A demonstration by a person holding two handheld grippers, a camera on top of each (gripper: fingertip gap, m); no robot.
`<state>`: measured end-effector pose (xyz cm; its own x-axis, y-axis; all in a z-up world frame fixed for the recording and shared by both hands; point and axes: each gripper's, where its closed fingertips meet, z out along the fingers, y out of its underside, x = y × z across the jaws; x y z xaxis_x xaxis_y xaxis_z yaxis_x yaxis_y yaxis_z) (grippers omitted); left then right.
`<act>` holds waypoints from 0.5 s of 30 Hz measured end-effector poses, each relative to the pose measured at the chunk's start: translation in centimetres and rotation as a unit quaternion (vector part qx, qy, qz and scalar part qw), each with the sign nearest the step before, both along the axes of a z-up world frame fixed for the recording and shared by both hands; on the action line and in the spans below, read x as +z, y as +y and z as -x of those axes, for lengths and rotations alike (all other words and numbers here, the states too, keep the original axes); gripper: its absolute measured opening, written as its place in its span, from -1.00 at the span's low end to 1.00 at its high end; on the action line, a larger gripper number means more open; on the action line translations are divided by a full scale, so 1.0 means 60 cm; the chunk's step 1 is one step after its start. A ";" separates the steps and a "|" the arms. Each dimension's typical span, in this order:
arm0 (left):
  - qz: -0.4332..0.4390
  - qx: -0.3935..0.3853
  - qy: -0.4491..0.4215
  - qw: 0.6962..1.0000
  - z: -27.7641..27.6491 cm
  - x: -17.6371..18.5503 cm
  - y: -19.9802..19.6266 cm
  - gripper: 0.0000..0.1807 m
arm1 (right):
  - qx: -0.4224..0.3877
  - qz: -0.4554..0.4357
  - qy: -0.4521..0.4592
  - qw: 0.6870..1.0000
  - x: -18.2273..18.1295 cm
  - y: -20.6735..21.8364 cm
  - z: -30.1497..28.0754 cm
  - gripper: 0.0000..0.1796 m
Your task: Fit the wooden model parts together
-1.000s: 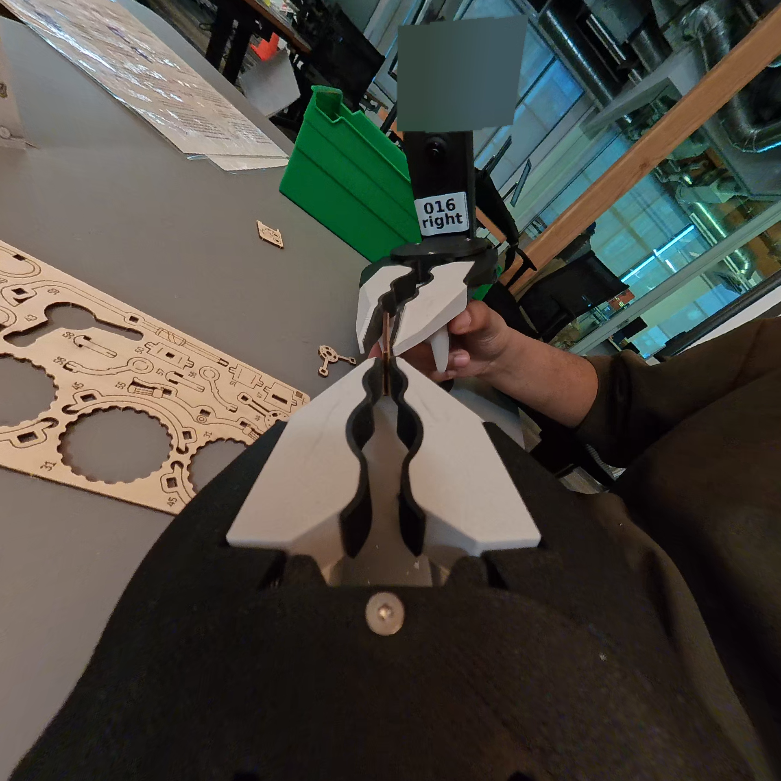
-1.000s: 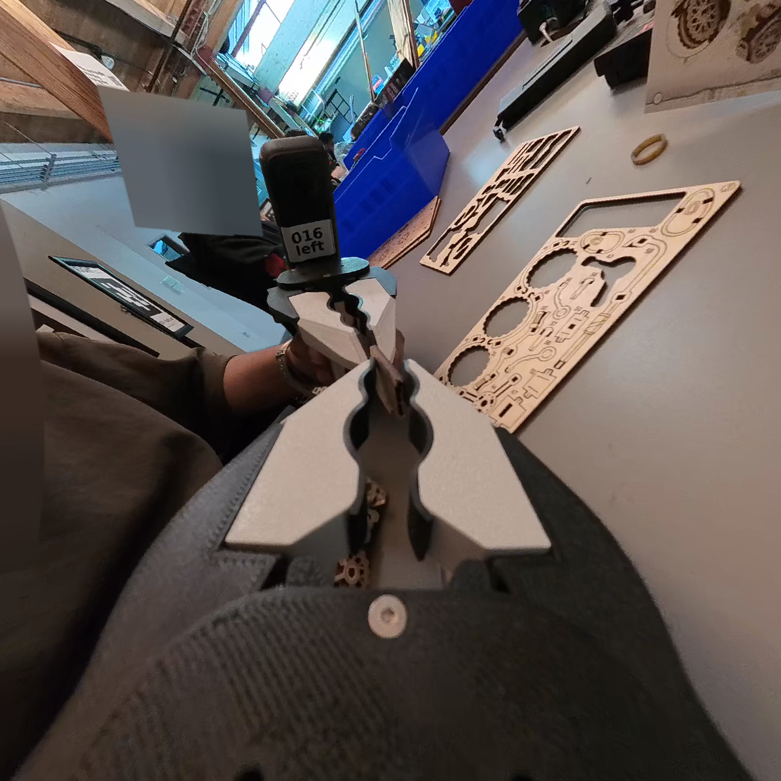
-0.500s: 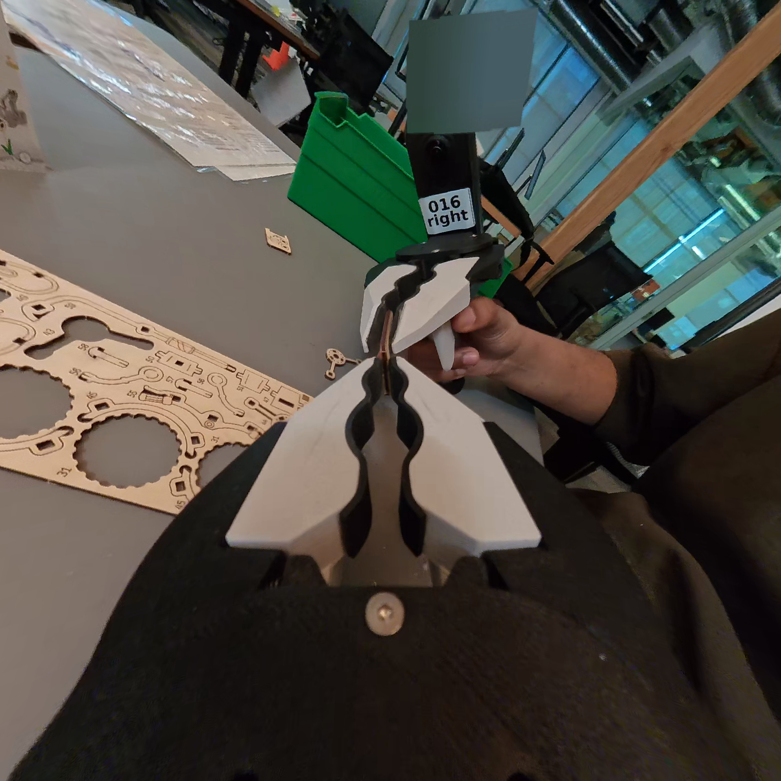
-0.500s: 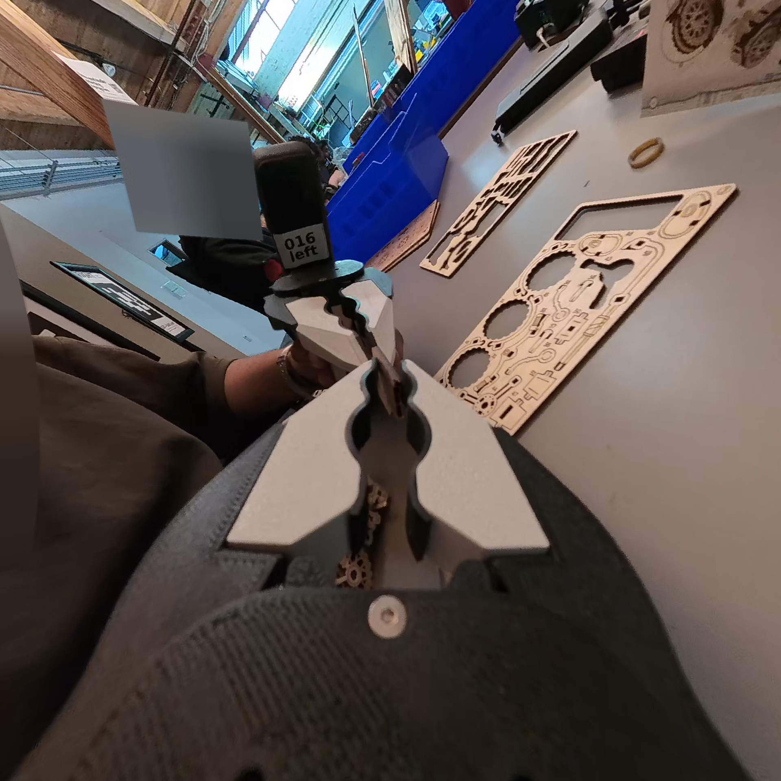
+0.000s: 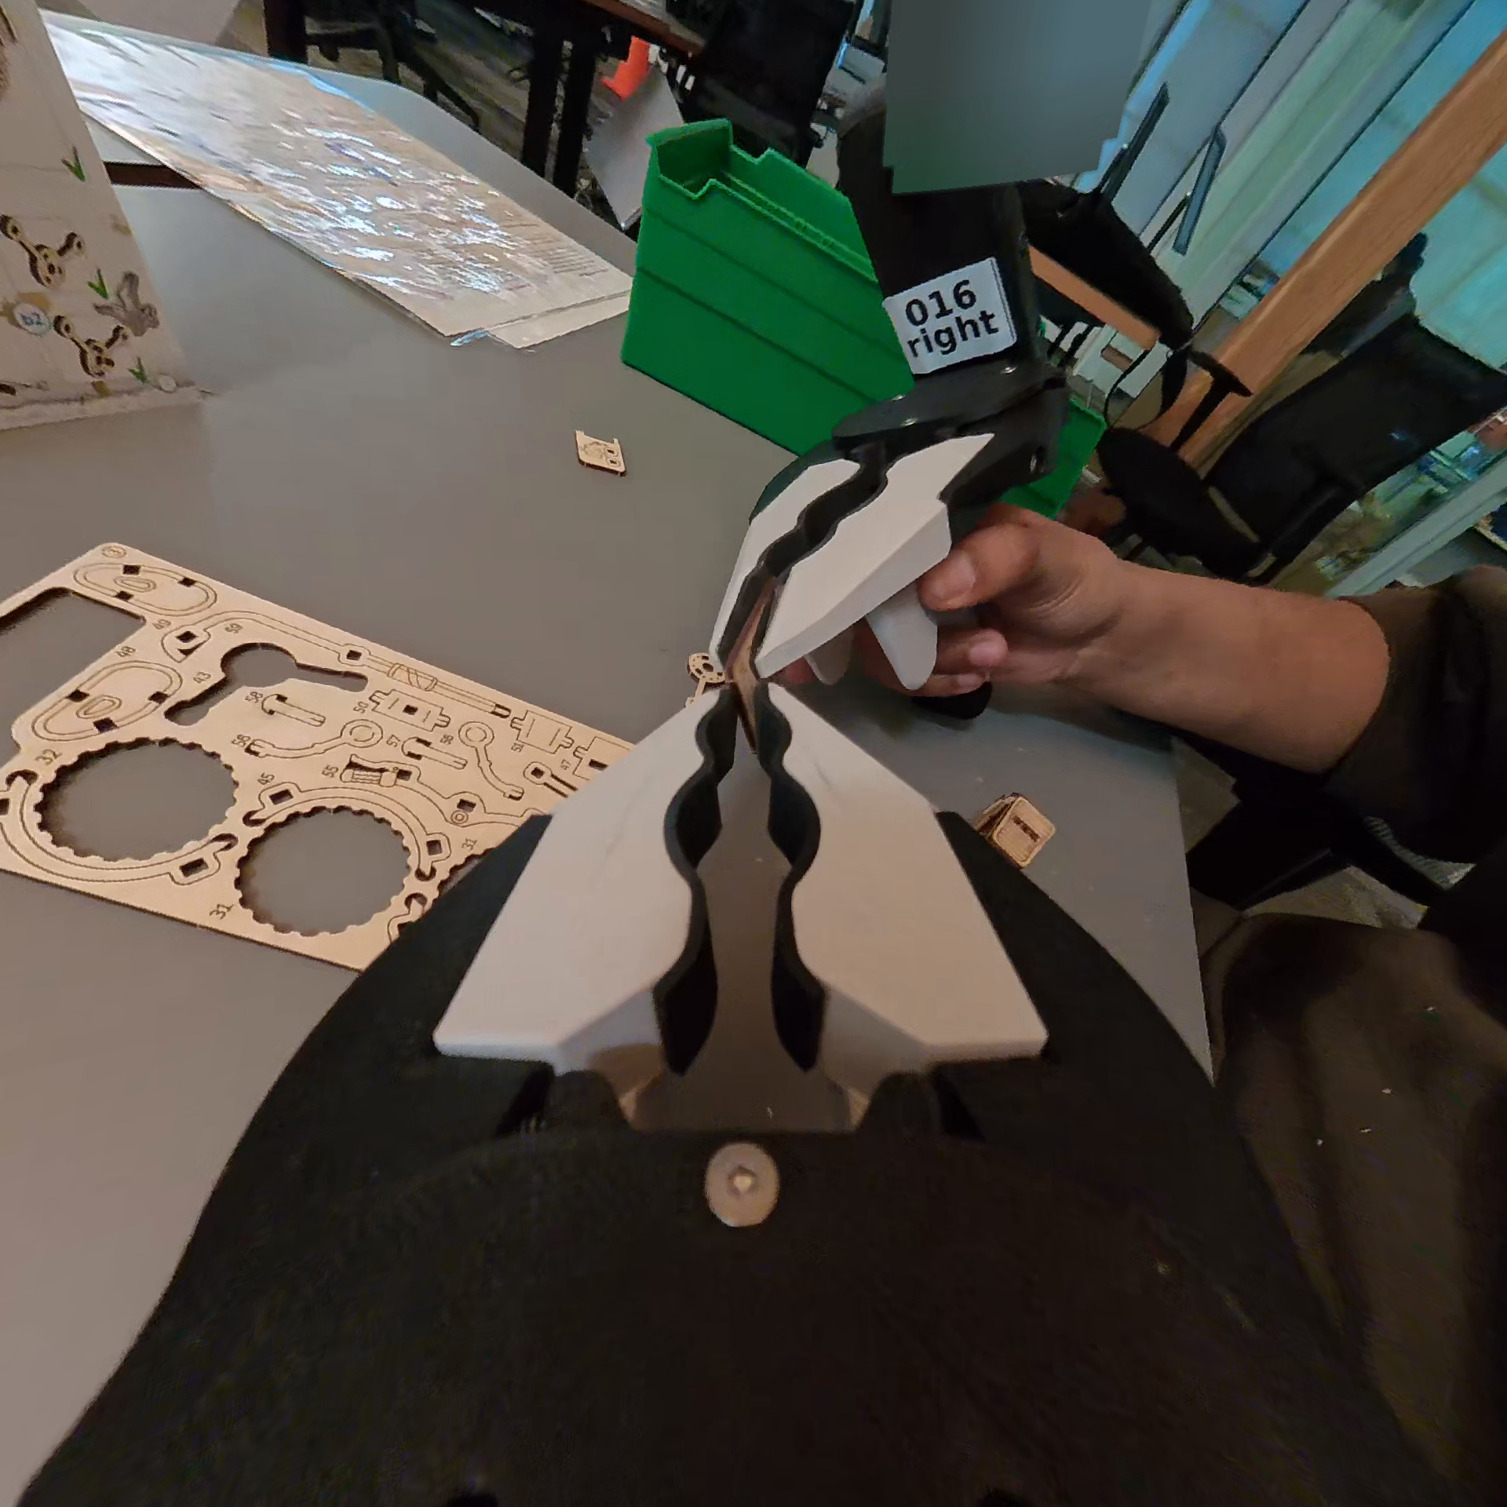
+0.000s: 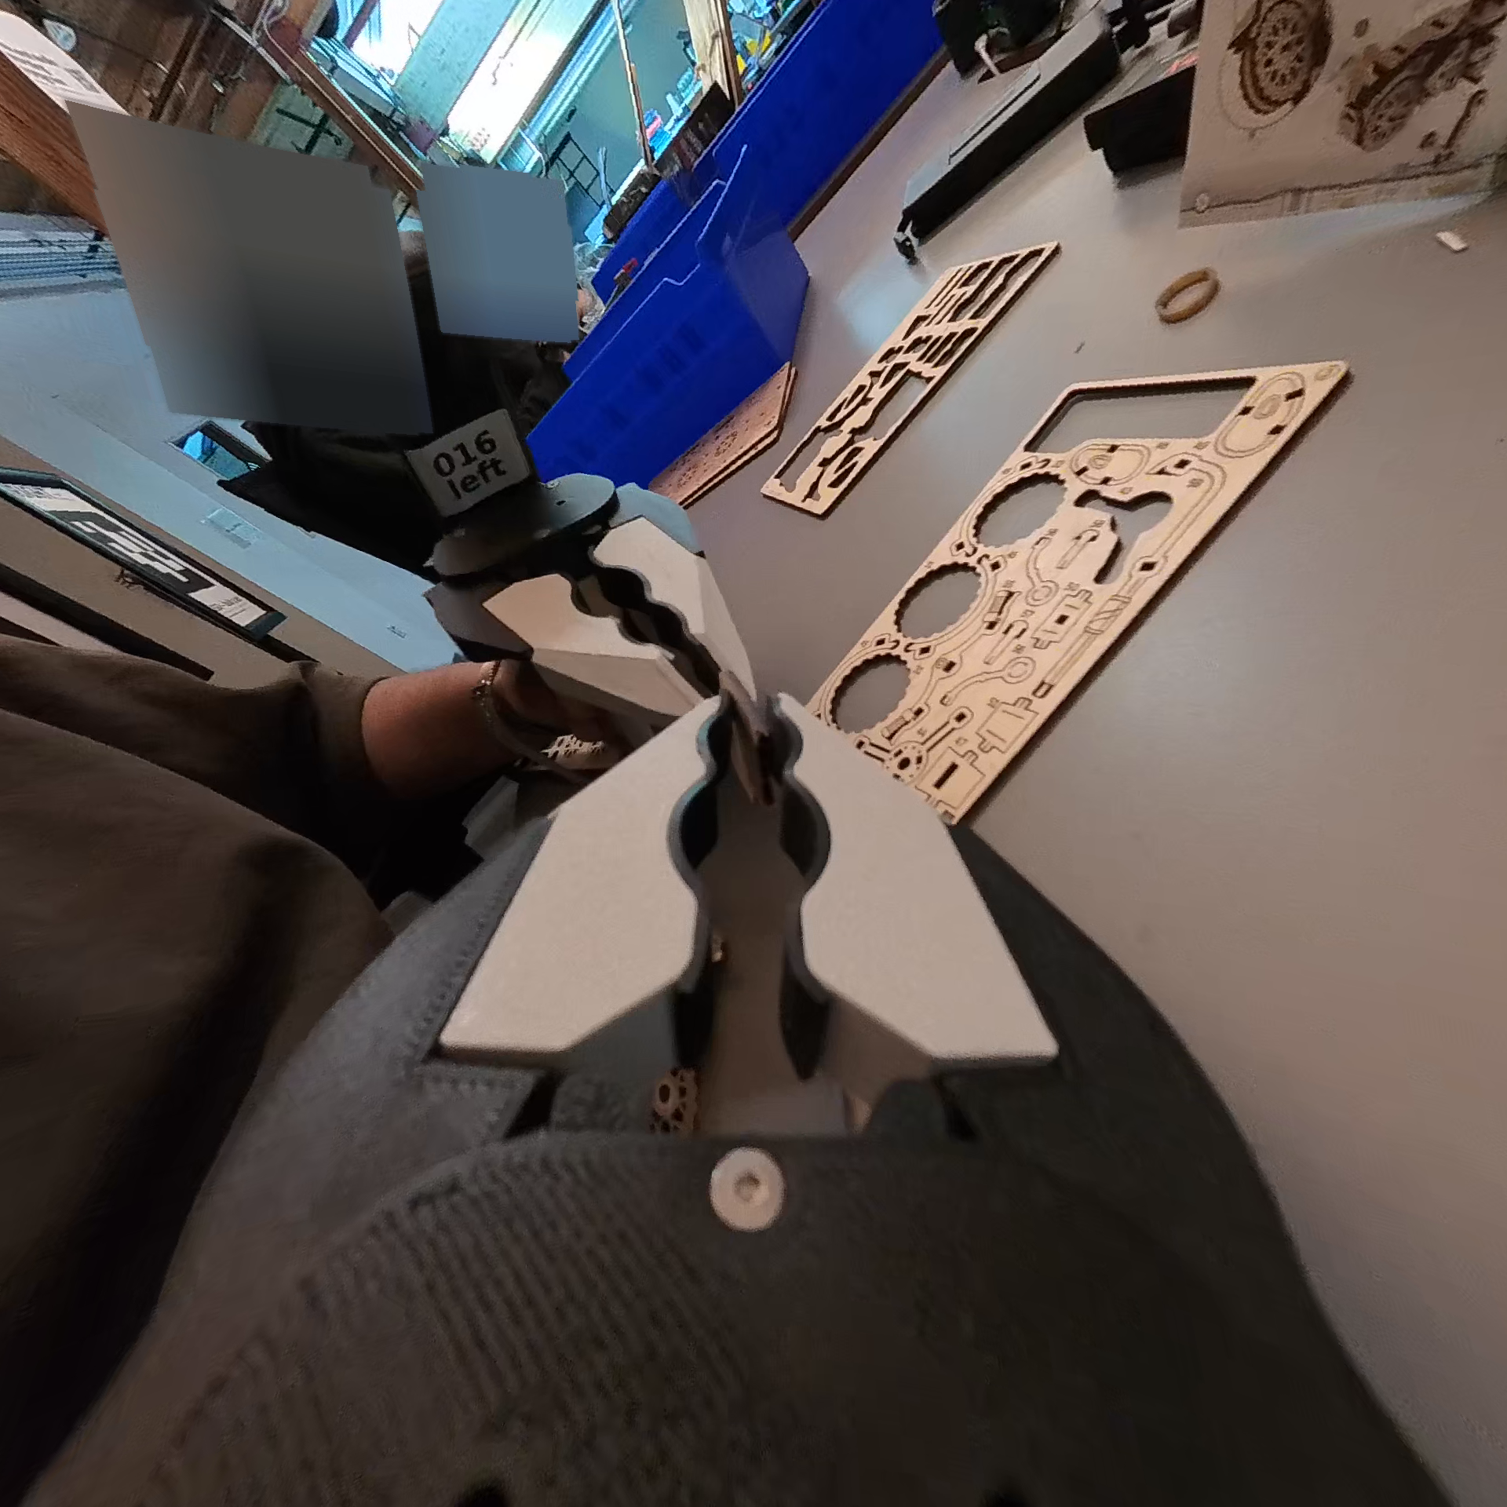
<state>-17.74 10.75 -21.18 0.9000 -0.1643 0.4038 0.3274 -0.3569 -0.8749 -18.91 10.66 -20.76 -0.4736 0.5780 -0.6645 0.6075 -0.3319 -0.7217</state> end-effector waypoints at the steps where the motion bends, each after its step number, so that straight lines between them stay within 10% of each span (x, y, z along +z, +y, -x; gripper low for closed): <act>1: 0.001 0.001 -0.003 1.000 0.001 0.000 0.000 -0.97 | -0.003 -0.003 -0.001 1.000 -0.001 0.000 0.001 -0.94; 15: 0.005 -0.012 -0.053 0.998 -0.002 0.002 -0.002 -1.00 | -0.003 -0.022 0.011 1.000 0.002 0.005 0.001 -0.83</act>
<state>-17.63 10.65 -21.08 0.8478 -0.1802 0.4988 0.4098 -0.3745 -0.8318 -18.98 10.96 -20.61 -0.4835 0.6096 -0.6282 0.5897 -0.3035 -0.7484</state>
